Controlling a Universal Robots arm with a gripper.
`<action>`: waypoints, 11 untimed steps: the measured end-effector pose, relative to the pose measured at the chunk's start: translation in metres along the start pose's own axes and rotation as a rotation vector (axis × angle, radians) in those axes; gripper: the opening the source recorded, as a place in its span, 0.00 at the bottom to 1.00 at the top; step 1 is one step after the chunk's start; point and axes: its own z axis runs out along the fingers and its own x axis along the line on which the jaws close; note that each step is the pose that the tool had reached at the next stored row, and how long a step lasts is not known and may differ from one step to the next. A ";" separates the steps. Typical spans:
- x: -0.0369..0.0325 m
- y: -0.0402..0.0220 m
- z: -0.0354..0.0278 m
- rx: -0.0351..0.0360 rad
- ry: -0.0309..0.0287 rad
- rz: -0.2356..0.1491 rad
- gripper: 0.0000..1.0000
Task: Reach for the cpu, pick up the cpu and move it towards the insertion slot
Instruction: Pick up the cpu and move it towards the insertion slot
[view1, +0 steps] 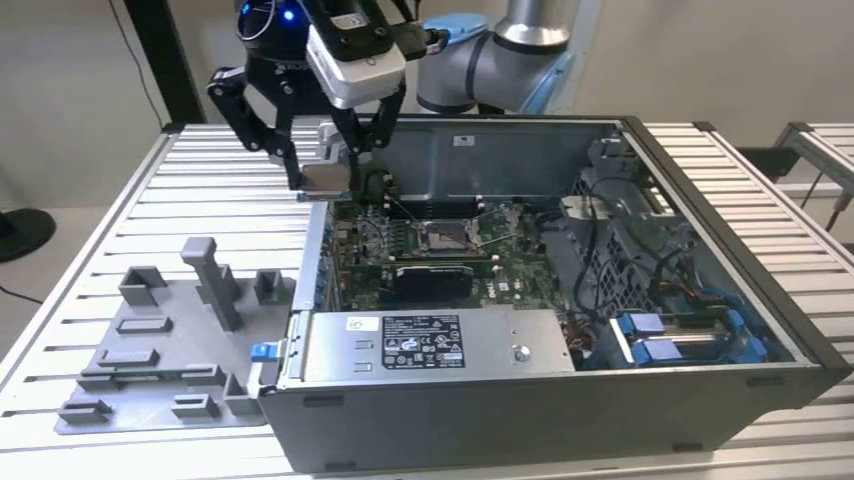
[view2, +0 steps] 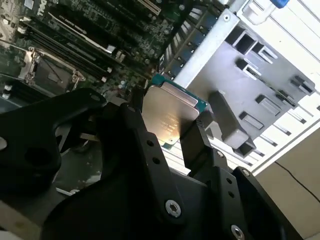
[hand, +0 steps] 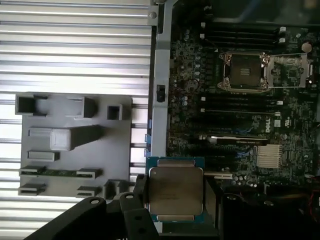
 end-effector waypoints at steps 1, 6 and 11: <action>-0.0045 -0.0001 0.0001 0.0001 0.0000 0.000 0.00; -0.0272 -0.0004 0.0008 0.0001 0.0001 0.000 0.00; -0.0497 -0.0007 0.0016 0.0001 0.0001 0.000 0.00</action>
